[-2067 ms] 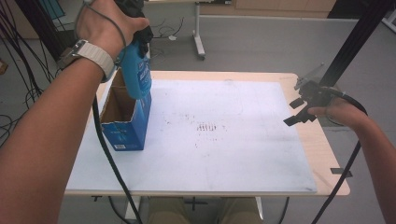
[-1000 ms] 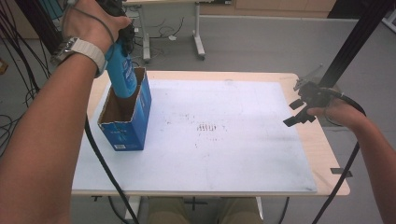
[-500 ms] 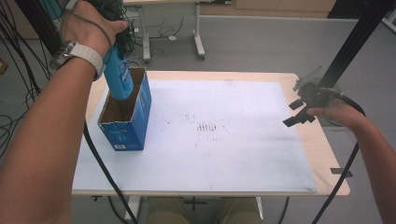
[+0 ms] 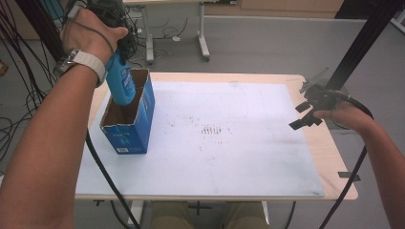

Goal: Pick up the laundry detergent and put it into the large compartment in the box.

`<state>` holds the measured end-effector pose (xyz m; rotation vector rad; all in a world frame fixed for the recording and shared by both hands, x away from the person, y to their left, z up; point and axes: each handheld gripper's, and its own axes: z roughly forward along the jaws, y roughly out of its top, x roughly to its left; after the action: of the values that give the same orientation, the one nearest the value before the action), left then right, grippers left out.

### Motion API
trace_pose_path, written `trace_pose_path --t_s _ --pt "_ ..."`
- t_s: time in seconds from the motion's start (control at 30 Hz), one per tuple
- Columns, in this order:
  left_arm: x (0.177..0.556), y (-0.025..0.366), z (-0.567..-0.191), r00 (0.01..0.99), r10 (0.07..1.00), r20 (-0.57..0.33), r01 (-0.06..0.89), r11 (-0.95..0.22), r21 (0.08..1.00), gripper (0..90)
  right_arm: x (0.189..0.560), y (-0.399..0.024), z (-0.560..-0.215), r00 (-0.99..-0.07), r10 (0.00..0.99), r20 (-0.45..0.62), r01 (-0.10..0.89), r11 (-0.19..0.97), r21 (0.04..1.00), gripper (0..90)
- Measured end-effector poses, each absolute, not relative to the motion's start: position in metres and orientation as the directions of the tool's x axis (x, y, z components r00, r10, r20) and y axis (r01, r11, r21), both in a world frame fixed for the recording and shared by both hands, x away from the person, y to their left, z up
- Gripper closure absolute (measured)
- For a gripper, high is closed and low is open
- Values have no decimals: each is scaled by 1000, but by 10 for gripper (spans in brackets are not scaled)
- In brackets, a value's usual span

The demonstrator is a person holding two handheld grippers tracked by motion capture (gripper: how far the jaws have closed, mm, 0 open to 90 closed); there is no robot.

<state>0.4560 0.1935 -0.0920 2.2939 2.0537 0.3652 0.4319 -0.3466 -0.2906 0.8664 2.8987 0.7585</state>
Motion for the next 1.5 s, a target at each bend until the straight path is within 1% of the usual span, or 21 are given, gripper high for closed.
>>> trace_pose_path --t_s 0.43,0.6,1.1,1.3,1.5 --pt "458 200 -112 99 983 153 977 -125 172 370 430 -348 -291 -842 527 115 515 723 461 76" --pt "459 203 -123 100 986 136 979 -122 164 371 428 -348 -293 -842 527 118 516 719 465 76" --pt "460 209 -150 98 983 157 981 -121 149 371 426 -350 -299 -832 539 130 532 708 464 76" --pt "460 209 -163 107 981 163 983 -129 133 372 425 -351 -299 -830 542 128 533 705 469 76" --pt "460 209 -174 120 978 169 980 -145 139 373 424 -351 -299 -829 544 128 534 704 468 76"
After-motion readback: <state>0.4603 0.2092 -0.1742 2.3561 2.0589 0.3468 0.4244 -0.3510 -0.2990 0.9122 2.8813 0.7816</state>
